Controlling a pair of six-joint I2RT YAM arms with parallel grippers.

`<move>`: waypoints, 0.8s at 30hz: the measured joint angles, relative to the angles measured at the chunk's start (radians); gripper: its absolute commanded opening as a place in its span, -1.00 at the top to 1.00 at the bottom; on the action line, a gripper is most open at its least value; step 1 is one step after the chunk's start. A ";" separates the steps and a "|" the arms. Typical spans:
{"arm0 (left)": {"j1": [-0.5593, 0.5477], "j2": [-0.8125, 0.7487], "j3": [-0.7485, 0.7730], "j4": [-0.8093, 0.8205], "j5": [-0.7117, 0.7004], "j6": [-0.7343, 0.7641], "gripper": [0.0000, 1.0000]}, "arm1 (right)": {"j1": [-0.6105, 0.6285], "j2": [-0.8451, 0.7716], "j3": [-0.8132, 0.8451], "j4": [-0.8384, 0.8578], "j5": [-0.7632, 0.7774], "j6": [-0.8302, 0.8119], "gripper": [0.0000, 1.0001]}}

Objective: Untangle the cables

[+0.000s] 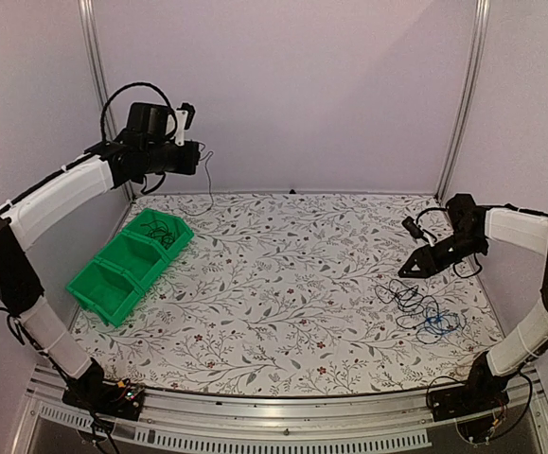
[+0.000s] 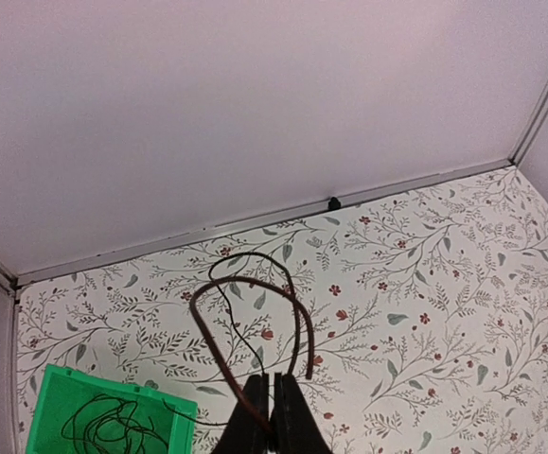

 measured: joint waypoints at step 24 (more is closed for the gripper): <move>0.227 -0.157 -0.243 -0.005 0.008 0.025 1.00 | 0.000 0.006 0.000 0.013 0.015 0.000 0.10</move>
